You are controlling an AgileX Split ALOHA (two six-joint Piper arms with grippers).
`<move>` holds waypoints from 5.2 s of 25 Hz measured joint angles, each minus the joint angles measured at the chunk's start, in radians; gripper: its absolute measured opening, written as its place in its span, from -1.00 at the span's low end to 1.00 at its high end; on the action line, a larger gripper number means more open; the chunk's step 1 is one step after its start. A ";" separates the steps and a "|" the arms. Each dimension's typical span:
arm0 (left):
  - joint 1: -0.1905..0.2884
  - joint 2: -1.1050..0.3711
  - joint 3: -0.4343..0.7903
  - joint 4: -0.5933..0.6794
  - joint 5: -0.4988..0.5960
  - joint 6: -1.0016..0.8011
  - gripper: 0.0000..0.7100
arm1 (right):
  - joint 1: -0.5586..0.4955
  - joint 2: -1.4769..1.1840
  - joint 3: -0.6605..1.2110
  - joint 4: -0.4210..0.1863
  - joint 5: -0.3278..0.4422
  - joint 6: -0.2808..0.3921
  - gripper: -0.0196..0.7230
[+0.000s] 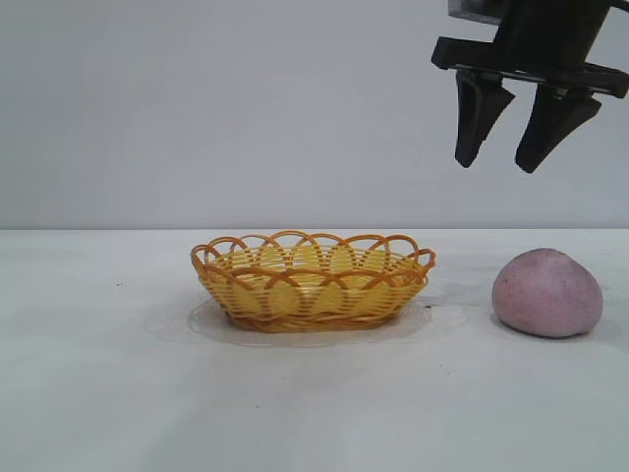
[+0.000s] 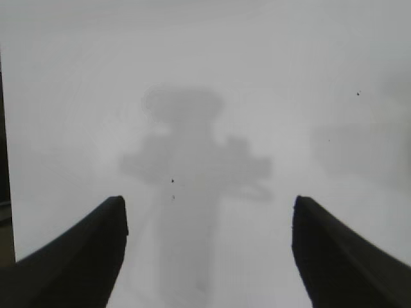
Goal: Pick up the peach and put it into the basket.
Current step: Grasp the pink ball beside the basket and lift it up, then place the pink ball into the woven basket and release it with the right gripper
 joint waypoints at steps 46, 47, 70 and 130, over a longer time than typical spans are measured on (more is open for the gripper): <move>0.002 -1.381 0.857 -0.153 -0.106 0.062 0.46 | 0.000 -0.006 0.000 -0.026 0.075 -0.010 0.15; 0.002 -1.381 0.857 -0.154 -0.106 0.062 0.46 | 0.000 -0.013 0.000 -0.027 0.086 -0.012 0.15; 0.002 -1.381 0.857 -0.154 -0.106 0.062 0.46 | 0.030 0.022 0.000 0.001 0.401 -0.009 0.15; 0.002 -1.381 0.857 -0.154 -0.106 0.062 0.46 | 0.299 0.243 -0.240 0.113 0.241 -0.027 -0.30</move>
